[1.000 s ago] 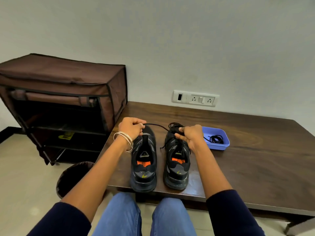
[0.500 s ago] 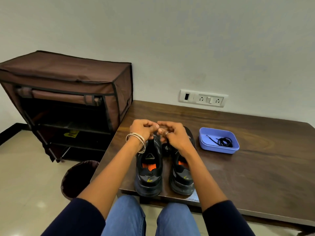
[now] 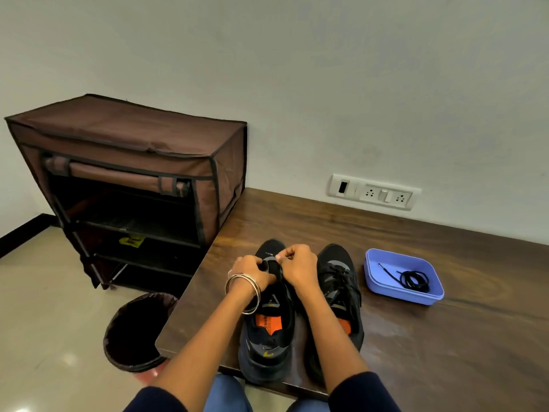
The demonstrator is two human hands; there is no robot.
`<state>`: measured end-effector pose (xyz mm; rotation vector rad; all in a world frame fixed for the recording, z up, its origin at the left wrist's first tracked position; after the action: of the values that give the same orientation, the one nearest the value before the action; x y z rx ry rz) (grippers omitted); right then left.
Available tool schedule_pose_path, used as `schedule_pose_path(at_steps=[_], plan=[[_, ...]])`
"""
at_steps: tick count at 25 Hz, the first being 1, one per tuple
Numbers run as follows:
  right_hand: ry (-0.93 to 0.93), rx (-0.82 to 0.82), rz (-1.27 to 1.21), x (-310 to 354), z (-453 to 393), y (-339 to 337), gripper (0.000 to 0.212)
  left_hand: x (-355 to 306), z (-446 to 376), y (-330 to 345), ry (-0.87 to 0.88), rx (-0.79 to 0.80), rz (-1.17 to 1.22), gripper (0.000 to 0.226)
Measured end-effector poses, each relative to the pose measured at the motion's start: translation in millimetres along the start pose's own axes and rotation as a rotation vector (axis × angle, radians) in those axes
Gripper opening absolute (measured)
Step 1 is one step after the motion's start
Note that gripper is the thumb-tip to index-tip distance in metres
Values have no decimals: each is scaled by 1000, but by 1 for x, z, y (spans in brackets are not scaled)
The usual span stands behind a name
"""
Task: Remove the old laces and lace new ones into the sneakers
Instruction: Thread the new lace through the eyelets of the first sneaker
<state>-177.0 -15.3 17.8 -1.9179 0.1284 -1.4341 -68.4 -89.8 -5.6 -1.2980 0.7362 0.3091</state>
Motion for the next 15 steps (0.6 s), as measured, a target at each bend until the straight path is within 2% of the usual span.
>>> schedule_pose_path(at_steps=[3,6,15], plan=[[-114,-8,264,2,1,13,16,2,4,2,16,-92,-10,44],[-198,-5,374,3,3,18,20,4,11,1,3,-163,34,49],[-137,104,313,-2,-1,28,17,7,17,-8,-78,-157,126,40]])
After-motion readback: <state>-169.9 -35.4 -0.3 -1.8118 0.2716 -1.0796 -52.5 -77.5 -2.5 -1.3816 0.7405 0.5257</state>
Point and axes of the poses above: each hand's wrist, its own z-axis away from the middle knuckle, its own y-axis out of the palm, x = y × z, the point moved 5 cm from there along -z, towards the middle knuckle, and after that the axes turned 14 degrees about -x, right-handed, at the moved point
